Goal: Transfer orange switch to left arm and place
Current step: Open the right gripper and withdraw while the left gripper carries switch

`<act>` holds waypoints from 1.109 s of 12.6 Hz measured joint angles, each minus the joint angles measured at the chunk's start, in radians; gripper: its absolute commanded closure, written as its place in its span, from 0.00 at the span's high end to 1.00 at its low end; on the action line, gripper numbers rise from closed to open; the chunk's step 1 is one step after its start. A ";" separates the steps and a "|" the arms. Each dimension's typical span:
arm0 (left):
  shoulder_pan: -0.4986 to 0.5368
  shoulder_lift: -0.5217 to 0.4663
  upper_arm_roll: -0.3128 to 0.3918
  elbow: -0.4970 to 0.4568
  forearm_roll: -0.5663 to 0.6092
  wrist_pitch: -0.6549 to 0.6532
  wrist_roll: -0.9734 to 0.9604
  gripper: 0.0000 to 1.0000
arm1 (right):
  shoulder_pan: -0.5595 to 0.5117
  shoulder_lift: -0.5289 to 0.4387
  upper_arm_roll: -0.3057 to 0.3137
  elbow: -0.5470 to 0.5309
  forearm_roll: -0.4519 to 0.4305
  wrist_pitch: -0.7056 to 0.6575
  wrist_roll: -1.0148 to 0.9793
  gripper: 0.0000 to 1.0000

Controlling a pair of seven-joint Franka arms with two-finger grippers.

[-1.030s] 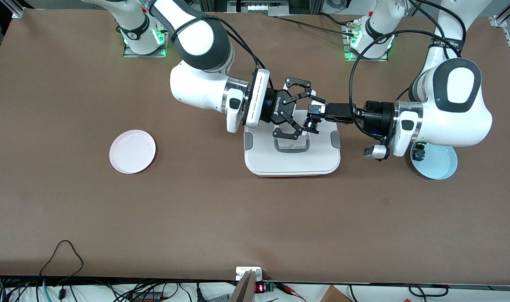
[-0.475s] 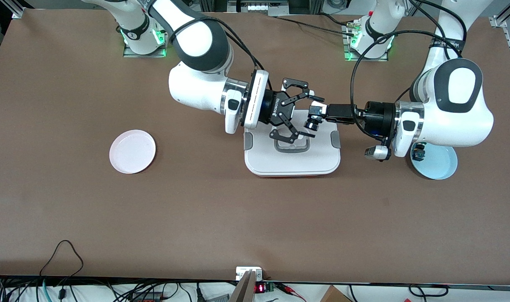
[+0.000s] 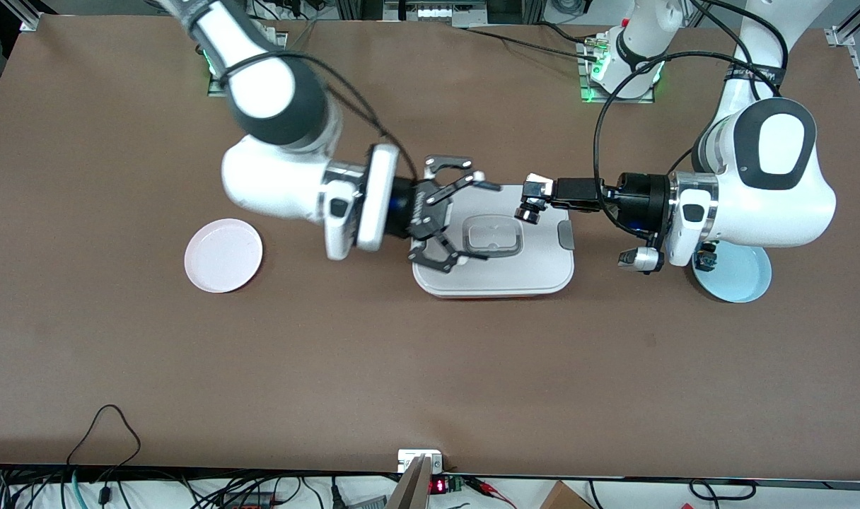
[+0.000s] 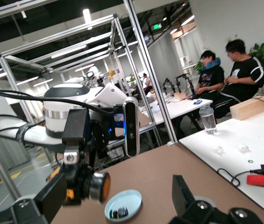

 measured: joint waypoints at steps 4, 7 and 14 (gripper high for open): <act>0.003 -0.002 0.007 0.028 0.181 -0.001 0.018 0.09 | -0.174 -0.078 -0.006 -0.007 -0.251 -0.292 0.134 1.00; 0.007 -0.004 0.007 0.035 0.368 -0.002 0.068 0.09 | -0.277 -0.220 -0.010 -0.144 -0.325 -0.366 0.142 1.00; 0.019 -0.006 0.008 0.036 0.806 -0.029 0.221 0.09 | -0.426 -0.531 -0.096 -0.313 -0.972 -0.777 0.424 1.00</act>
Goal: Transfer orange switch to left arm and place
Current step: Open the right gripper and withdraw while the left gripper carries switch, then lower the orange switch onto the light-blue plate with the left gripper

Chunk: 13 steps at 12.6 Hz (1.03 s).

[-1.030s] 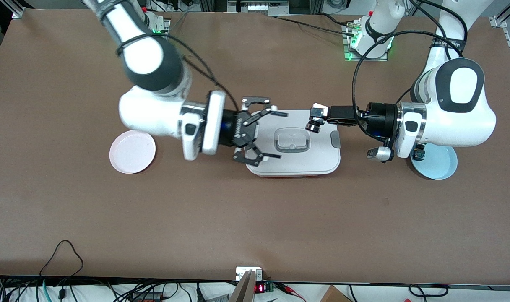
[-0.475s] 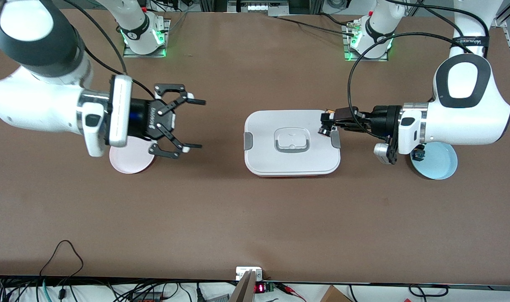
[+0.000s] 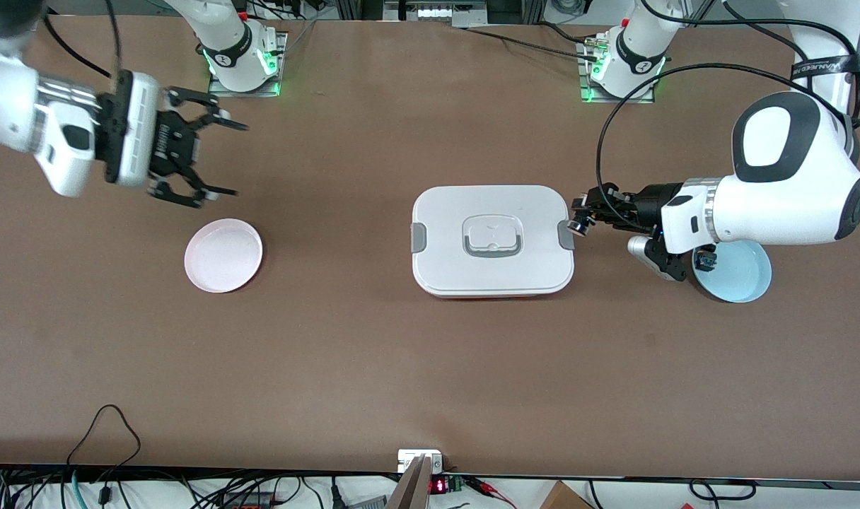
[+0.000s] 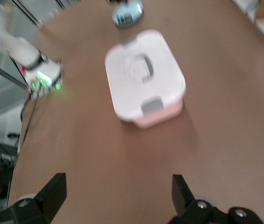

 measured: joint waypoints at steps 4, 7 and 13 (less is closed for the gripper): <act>0.020 -0.003 0.002 0.000 0.290 -0.027 0.197 0.09 | -0.005 -0.053 -0.038 -0.010 -0.396 -0.115 0.214 1.00; 0.099 -0.002 0.006 -0.012 0.461 -0.039 0.420 0.09 | -0.004 -0.040 -0.035 -0.012 -0.497 -0.115 0.282 1.00; 0.253 0.068 0.012 -0.060 0.786 0.091 0.823 0.09 | -0.004 -0.003 -0.030 -0.018 -0.573 0.046 0.745 1.00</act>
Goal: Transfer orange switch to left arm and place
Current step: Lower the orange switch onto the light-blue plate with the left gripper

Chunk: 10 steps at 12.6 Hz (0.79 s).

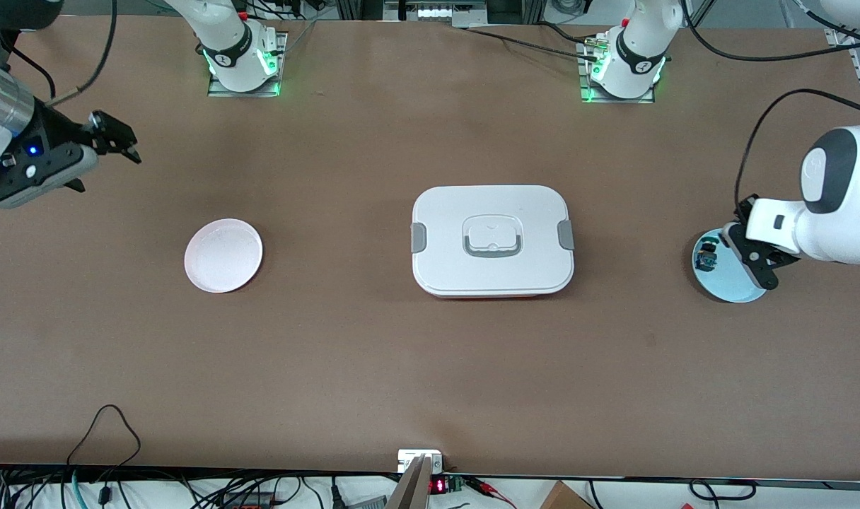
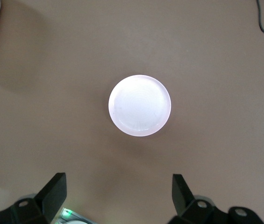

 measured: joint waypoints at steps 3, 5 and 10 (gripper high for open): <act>0.101 0.060 0.002 -0.063 0.072 0.262 0.216 0.09 | -0.003 0.003 -0.006 0.004 -0.001 0.021 0.119 1.00; 0.152 0.092 0.002 -0.116 0.080 0.409 0.344 0.09 | 0.001 -0.006 0.001 0.009 -0.001 0.020 0.186 1.00; 0.215 0.125 0.001 -0.263 0.081 0.689 0.543 0.10 | 0.023 -0.028 0.022 0.007 -0.004 -0.002 0.272 1.00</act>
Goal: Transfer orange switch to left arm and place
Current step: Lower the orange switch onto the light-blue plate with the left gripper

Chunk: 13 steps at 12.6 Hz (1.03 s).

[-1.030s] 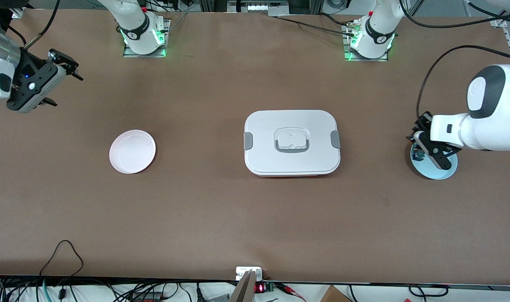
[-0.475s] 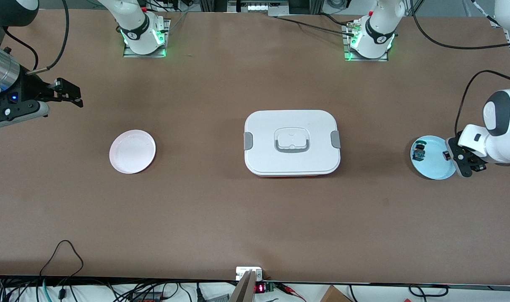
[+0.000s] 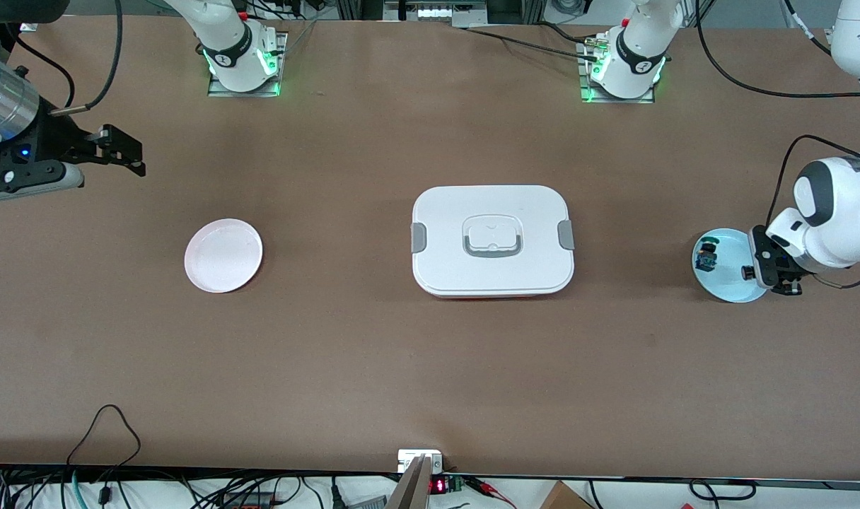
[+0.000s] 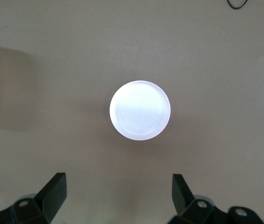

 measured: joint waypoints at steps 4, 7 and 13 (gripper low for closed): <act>0.024 0.044 -0.003 -0.008 0.000 0.039 0.063 0.16 | 0.025 -0.029 0.046 -0.025 -0.074 -0.015 0.070 1.00; 0.031 0.069 -0.008 -0.010 0.000 0.069 0.071 0.20 | 0.026 -0.030 0.043 -0.032 -0.080 -0.014 0.073 1.00; 0.033 0.075 -0.015 -0.009 0.000 0.080 0.120 1.00 | 0.023 -0.023 0.029 -0.036 -0.080 0.013 0.073 1.00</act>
